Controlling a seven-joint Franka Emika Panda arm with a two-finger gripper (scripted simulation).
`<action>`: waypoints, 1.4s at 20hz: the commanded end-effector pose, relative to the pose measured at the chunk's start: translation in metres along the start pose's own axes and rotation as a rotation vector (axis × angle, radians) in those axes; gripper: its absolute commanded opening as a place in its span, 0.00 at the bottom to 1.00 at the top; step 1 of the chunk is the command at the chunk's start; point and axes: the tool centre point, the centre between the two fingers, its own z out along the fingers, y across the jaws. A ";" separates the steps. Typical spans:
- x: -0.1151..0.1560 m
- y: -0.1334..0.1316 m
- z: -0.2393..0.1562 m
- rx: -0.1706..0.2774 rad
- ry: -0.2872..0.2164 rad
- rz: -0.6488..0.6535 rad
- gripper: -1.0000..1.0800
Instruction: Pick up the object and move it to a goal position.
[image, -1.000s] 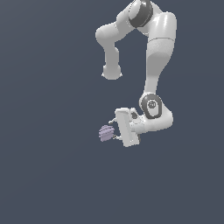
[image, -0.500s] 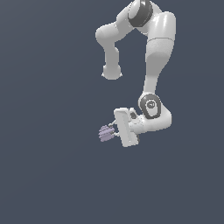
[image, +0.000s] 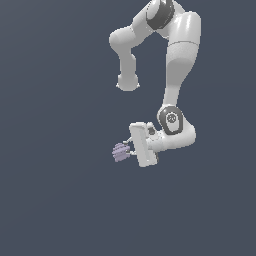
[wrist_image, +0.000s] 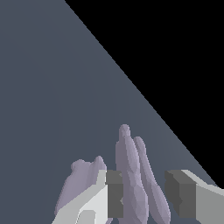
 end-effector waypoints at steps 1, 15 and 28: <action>0.000 0.005 0.003 0.000 -0.001 0.000 0.00; 0.008 0.086 0.044 0.003 -0.006 -0.004 0.00; 0.022 0.179 0.091 0.002 -0.005 -0.005 0.00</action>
